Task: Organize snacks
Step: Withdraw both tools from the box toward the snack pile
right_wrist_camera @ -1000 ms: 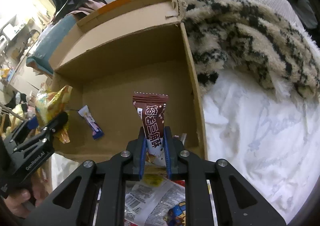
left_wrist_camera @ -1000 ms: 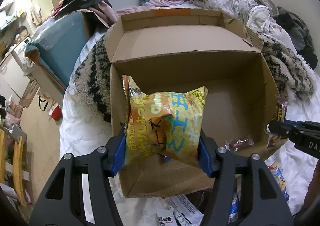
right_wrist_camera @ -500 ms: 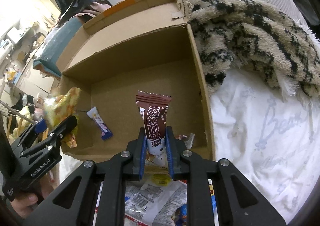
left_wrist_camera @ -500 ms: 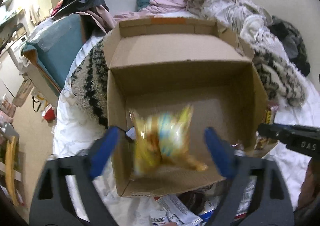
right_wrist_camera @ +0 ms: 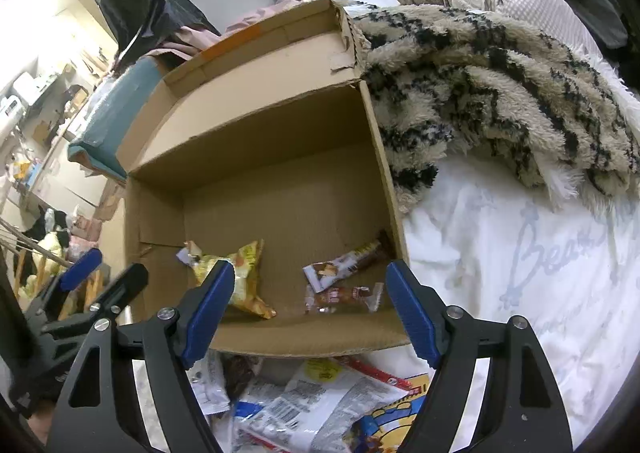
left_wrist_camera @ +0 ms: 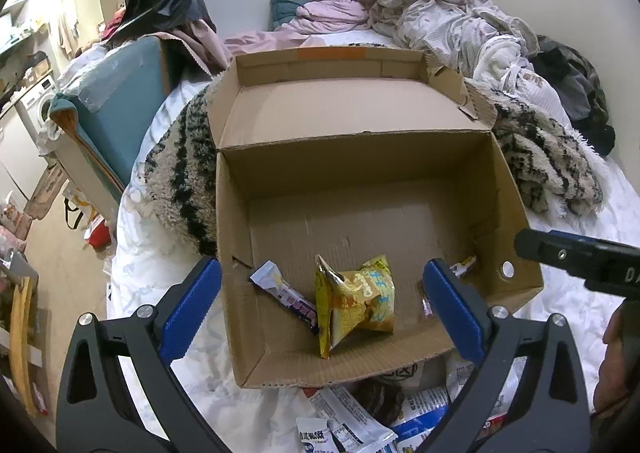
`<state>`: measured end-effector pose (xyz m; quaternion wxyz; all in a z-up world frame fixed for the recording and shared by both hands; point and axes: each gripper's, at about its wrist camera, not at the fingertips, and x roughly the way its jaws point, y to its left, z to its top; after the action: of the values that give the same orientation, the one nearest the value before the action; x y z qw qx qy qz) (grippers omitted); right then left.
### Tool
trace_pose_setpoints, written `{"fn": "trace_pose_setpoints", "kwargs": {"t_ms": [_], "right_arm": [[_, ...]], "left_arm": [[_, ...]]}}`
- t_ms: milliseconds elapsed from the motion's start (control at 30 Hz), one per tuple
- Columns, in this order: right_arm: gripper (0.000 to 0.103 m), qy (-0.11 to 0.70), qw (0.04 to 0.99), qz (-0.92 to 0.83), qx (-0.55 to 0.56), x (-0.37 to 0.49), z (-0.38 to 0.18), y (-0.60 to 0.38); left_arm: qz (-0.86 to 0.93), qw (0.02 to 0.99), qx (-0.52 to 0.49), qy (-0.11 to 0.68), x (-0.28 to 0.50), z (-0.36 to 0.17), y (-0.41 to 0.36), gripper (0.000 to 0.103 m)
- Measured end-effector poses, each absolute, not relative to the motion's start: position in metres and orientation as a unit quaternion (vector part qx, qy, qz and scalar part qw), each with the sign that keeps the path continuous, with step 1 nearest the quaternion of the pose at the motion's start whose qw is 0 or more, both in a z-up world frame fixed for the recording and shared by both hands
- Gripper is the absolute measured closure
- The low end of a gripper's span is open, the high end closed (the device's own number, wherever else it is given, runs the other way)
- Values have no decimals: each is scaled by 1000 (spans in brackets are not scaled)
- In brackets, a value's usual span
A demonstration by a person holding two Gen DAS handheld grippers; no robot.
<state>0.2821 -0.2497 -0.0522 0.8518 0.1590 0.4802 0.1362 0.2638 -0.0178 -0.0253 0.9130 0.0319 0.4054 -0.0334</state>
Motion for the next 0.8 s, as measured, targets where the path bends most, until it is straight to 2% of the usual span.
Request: {"fn": "trace_pose_setpoints", "kwargs": {"t_ms": [433, 800], "right_arm": [[22, 448, 871, 140, 146, 224, -14, -255], [22, 464, 862, 132, 154, 164, -16, -265]], "left_arm": [[-30, 919, 28, 393, 212, 7, -1, 3], [-8, 912, 19, 409, 161, 9, 20, 3]]}}
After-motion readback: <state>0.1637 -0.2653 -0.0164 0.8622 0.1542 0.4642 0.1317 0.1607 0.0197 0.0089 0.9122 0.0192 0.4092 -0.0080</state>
